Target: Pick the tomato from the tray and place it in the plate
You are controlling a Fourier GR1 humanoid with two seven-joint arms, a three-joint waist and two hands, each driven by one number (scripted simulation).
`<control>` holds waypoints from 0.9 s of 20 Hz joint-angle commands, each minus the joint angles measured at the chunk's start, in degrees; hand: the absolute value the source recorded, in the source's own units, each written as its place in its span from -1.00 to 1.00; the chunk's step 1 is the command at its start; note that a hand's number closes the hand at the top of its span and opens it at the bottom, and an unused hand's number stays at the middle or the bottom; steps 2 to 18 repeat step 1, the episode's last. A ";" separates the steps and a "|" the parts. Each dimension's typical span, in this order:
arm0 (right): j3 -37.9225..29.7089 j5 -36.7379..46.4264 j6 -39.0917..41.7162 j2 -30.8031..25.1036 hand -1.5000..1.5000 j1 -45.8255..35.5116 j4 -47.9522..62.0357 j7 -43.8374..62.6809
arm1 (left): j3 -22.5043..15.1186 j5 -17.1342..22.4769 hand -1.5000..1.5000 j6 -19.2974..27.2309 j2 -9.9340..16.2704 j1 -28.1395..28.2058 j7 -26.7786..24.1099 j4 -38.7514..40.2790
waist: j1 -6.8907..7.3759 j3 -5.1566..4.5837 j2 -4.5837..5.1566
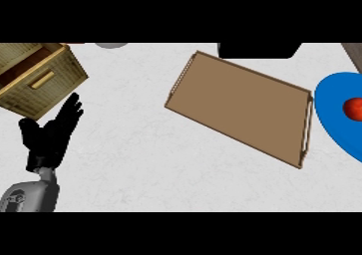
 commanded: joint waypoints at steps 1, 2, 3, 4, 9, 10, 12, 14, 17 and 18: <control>-2.55 -2.26 4.95 -2.58 -1.00 4.98 2.51 -2.48 | -0.70 -1.31 0.00 2.42 -0.90 -2.88 4.05 -1.66 | -0.29 0.03 -0.02; -2.55 -2.26 4.95 -2.58 -1.00 4.98 2.51 -2.48 | -0.70 -1.31 0.00 2.42 -0.90 -2.88 4.05 -1.66 | -0.29 0.03 -0.02; -2.55 -2.26 4.95 -2.58 -1.00 4.98 2.51 -2.48 | -0.70 -1.31 0.00 2.42 -0.90 -2.88 4.05 -1.66 | -0.29 0.03 -0.02; -2.55 -2.26 4.95 -2.58 -1.00 4.98 2.51 -2.48 | -0.70 -1.31 0.00 2.42 -0.90 -2.88 4.05 -1.66 | -0.29 0.03 -0.02; -2.55 -2.26 4.95 -2.58 -1.00 4.98 2.51 -2.48 | -0.70 -1.31 0.00 2.42 -0.90 -2.88 4.05 -1.66 | -0.29 0.03 -0.02; -2.55 -2.26 4.95 -2.58 -1.00 4.98 2.51 -2.48 | -0.70 -1.31 0.00 2.42 -0.90 -2.88 4.05 -1.66 | -0.29 0.03 -0.02; -2.55 -2.26 4.95 -2.58 -1.00 4.98 2.51 -2.48 | -0.70 -1.31 0.00 2.42 -0.90 -2.88 4.05 -1.66 | -0.29 0.03 -0.02; -2.55 -2.26 4.95 -2.58 -1.00 4.98 2.51 -2.48 | -0.70 -1.31 0.00 2.42 -0.90 -2.88 4.05 -1.66 | -0.29 0.03 -0.02; -2.55 -2.26 4.95 -2.58 -1.00 4.98 2.51 -2.48 | -0.70 -1.31 0.00 2.42 -0.90 -2.88 4.05 -1.66 | -0.29 0.03 -0.02; -2.55 -2.26 4.95 -2.58 -1.00 4.98 2.51 -2.48 | -0.70 -1.31 0.00 2.42 -0.90 -2.88 4.05 -1.66 | -0.29 0.03 -0.02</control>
